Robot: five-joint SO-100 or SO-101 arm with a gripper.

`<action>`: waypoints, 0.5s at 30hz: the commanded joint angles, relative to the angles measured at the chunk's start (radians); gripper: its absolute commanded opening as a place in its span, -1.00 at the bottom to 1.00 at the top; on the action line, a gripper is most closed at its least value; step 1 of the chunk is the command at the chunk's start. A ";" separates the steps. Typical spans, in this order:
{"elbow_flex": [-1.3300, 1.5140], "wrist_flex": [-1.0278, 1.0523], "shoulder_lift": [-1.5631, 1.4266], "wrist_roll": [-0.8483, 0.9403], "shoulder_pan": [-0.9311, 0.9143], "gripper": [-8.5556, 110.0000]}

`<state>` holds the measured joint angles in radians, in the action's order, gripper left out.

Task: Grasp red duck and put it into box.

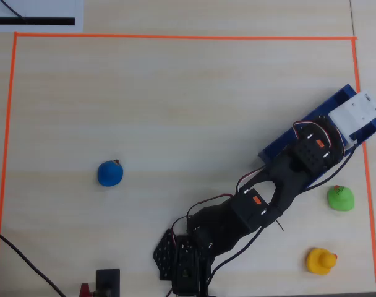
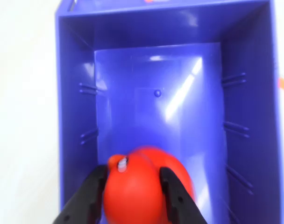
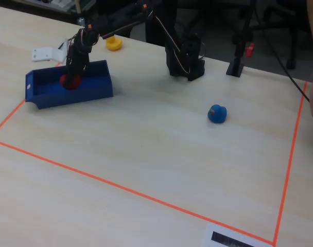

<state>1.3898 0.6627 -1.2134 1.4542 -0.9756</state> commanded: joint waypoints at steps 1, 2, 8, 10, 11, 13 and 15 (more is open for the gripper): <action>-0.026 -0.028 -0.020 0.000 -0.012 -0.61; -0.025 -0.025 -0.023 0.000 -0.012 -0.60; -0.017 0.003 -0.071 -0.012 -0.012 -0.67; -0.020 0.025 -0.117 -0.043 -0.006 -0.80; -0.035 0.043 -0.143 -0.072 0.000 -0.85; -0.094 0.124 -0.201 -0.114 0.021 -0.85; -0.155 0.232 -0.278 -0.143 0.057 -0.85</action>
<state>1.3591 0.8069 -1.3269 1.3438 -0.9695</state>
